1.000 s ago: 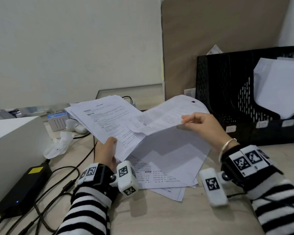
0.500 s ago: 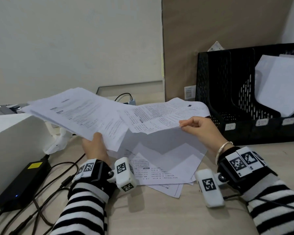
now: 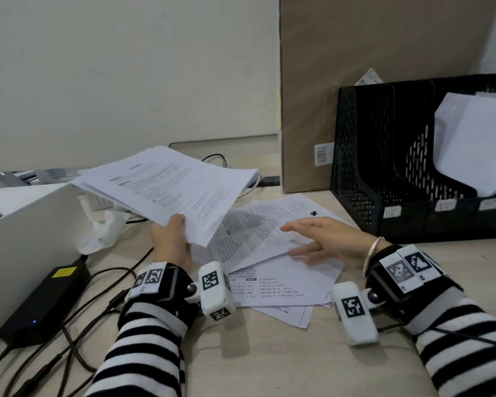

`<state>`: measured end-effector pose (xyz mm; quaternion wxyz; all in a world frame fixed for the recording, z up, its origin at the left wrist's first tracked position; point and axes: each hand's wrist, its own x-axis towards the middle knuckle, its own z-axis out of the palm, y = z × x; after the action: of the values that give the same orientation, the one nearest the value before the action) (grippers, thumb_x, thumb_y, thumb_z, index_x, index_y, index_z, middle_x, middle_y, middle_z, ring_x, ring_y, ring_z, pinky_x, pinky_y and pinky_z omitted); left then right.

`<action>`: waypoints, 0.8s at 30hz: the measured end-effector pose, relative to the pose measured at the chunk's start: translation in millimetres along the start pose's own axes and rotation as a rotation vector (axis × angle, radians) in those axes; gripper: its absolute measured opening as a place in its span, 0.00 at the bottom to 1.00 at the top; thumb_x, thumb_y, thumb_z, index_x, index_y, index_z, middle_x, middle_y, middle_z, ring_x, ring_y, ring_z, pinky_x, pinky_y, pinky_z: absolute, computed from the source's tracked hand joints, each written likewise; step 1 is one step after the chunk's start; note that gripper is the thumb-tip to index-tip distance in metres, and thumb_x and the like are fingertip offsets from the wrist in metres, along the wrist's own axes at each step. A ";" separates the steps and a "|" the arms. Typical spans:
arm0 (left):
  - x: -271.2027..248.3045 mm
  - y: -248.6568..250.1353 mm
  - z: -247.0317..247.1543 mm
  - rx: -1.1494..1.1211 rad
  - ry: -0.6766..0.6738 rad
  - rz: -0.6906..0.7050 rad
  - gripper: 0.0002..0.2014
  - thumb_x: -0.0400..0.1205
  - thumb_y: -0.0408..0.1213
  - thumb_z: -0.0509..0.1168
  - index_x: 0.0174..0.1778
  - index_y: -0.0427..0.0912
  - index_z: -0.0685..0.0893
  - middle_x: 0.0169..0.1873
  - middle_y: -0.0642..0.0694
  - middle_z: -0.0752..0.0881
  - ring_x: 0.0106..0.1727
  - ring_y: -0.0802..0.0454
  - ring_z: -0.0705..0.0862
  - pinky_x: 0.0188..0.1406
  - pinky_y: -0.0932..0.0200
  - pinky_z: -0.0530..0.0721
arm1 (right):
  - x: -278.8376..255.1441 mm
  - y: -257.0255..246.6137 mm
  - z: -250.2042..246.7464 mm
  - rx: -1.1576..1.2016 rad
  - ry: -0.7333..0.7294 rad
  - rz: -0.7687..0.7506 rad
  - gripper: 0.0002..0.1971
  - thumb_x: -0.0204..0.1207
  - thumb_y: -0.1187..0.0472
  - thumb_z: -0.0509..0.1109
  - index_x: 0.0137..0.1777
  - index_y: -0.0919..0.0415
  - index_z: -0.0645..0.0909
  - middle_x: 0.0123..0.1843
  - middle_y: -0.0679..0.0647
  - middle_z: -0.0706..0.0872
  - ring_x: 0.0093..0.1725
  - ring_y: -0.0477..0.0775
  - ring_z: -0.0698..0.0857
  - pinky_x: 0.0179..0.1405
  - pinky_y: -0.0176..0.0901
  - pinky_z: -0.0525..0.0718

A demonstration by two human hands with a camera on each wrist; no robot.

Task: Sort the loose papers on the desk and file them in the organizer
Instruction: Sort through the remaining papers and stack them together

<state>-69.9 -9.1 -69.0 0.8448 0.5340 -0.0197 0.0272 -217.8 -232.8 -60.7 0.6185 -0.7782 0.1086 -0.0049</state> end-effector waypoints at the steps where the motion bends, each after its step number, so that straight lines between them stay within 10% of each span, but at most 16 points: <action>1: -0.3 -2.3 1.4 0.001 -0.054 -0.025 0.20 0.83 0.25 0.56 0.71 0.36 0.74 0.57 0.45 0.86 0.43 0.54 0.86 0.29 0.66 0.84 | -2.2 -2.6 0.4 -0.003 0.028 -0.005 0.16 0.83 0.48 0.61 0.65 0.51 0.81 0.66 0.39 0.80 0.51 0.52 0.91 0.41 0.38 0.87; 5: -1.4 -11.4 5.8 0.027 -0.299 -0.128 0.19 0.86 0.25 0.57 0.71 0.44 0.74 0.63 0.45 0.85 0.59 0.48 0.86 0.47 0.55 0.87 | -3.6 -7.3 2.6 0.074 0.134 -0.046 0.22 0.79 0.41 0.62 0.63 0.54 0.82 0.62 0.45 0.87 0.42 0.52 0.91 0.28 0.32 0.78; 10: -14.2 -14.9 17.5 0.016 -0.564 -0.204 0.16 0.86 0.26 0.58 0.68 0.44 0.77 0.57 0.47 0.90 0.55 0.50 0.90 0.45 0.57 0.89 | 0.6 -7.2 9.6 0.123 0.055 -0.076 0.30 0.67 0.35 0.67 0.64 0.53 0.81 0.58 0.49 0.90 0.31 0.47 0.84 0.21 0.30 0.72; 17: -24.6 -21.2 25.7 0.104 -0.723 -0.324 0.17 0.85 0.30 0.59 0.71 0.41 0.77 0.66 0.43 0.85 0.63 0.46 0.86 0.50 0.58 0.88 | 4.3 -1.3 12.3 0.327 0.252 -0.143 0.09 0.85 0.62 0.61 0.58 0.59 0.82 0.50 0.52 0.90 0.46 0.51 0.89 0.37 0.38 0.88; 24: -8.9 -23.9 14.5 0.113 -0.288 -0.129 0.36 0.85 0.38 0.65 0.85 0.45 0.52 0.75 0.40 0.72 0.69 0.46 0.78 0.71 0.49 0.76 | 7.6 -1.1 -17.9 0.337 0.527 -0.244 0.08 0.81 0.59 0.67 0.56 0.59 0.84 0.55 0.55 0.90 0.56 0.56 0.88 0.63 0.58 0.83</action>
<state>-77.3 -32.6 -84.9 0.8019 0.5793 -0.1046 -0.1027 -212.8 -251.2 -56.5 0.6840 -0.6441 0.1686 -0.2980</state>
